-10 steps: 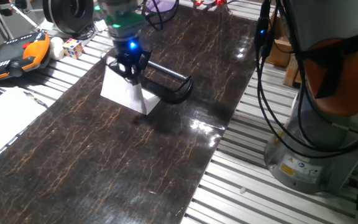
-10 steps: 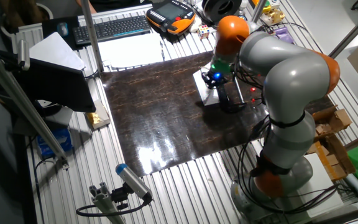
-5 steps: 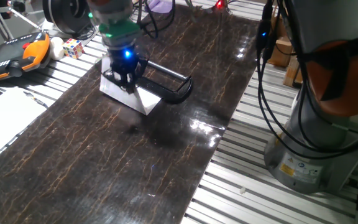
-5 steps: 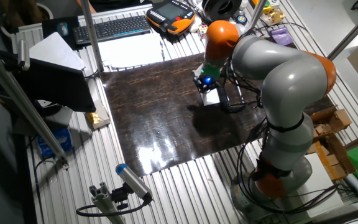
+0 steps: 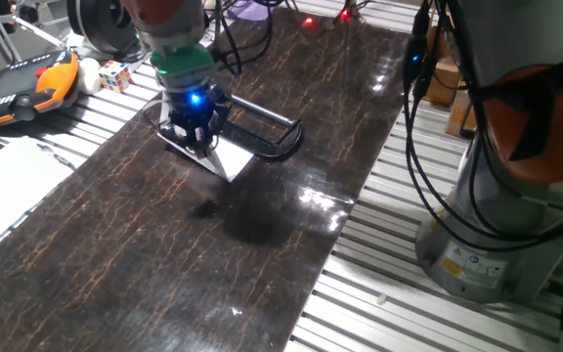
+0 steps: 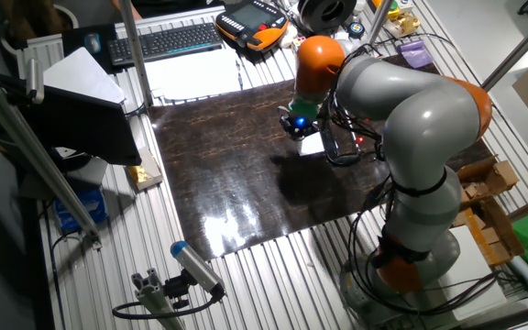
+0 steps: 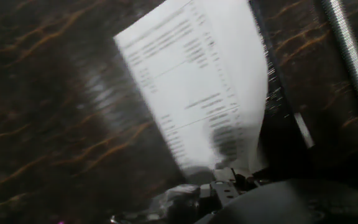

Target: Unfold a piece of paper

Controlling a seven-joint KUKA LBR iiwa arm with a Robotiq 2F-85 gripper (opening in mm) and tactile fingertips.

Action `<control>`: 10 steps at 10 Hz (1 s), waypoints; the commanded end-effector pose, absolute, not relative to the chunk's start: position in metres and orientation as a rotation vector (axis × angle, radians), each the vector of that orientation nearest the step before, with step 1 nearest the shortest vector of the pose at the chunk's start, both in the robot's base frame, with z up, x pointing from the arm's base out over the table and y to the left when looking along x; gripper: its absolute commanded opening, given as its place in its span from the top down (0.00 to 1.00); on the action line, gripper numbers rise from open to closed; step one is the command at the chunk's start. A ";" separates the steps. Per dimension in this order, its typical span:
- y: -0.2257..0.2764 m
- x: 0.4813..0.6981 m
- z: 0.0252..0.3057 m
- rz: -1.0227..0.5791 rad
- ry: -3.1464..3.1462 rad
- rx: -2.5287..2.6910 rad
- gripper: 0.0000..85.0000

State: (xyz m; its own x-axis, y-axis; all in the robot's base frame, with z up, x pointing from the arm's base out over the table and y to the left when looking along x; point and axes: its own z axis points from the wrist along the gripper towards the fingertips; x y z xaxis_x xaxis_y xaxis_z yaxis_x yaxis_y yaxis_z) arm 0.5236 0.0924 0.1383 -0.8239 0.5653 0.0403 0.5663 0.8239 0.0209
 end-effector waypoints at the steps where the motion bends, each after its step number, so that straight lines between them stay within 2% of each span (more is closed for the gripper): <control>1: 0.092 0.524 0.138 -0.097 -2.967 -0.895 0.93; 2: 0.093 0.524 0.137 -0.179 -2.954 -0.886 0.94; 4: 0.092 0.526 0.134 -0.234 -2.946 -0.876 0.96; 10: 0.092 0.525 0.136 -0.188 -2.953 -0.847 0.96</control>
